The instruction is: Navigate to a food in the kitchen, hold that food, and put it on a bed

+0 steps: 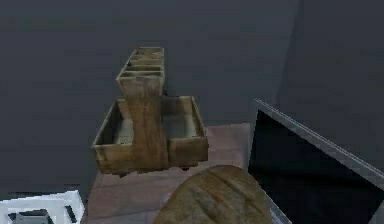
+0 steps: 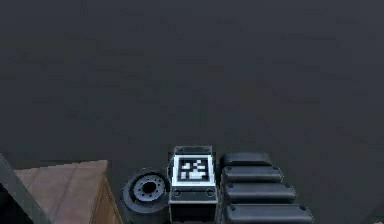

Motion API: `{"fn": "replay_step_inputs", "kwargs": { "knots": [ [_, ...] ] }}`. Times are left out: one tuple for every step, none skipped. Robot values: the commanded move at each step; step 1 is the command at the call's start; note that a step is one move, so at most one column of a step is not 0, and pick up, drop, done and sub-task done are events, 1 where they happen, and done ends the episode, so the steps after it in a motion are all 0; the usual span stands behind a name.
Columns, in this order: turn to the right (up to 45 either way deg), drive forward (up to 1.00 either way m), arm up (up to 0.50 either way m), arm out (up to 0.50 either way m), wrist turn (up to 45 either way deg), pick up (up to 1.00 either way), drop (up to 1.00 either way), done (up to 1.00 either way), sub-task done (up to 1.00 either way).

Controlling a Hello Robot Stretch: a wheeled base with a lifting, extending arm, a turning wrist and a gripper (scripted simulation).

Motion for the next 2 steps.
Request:
{"fn": "replay_step_inputs", "kwargs": {
  "knots": [
    [45.0, 0.0, 0.0, 0.0, 0.0, 0.0, 0.0, 0.0, 0.0],
    [-45.0, 0.0, 0.0, 0.0, 0.0, 0.0, 0.0, 0.0, 0.0]
  ]
}}
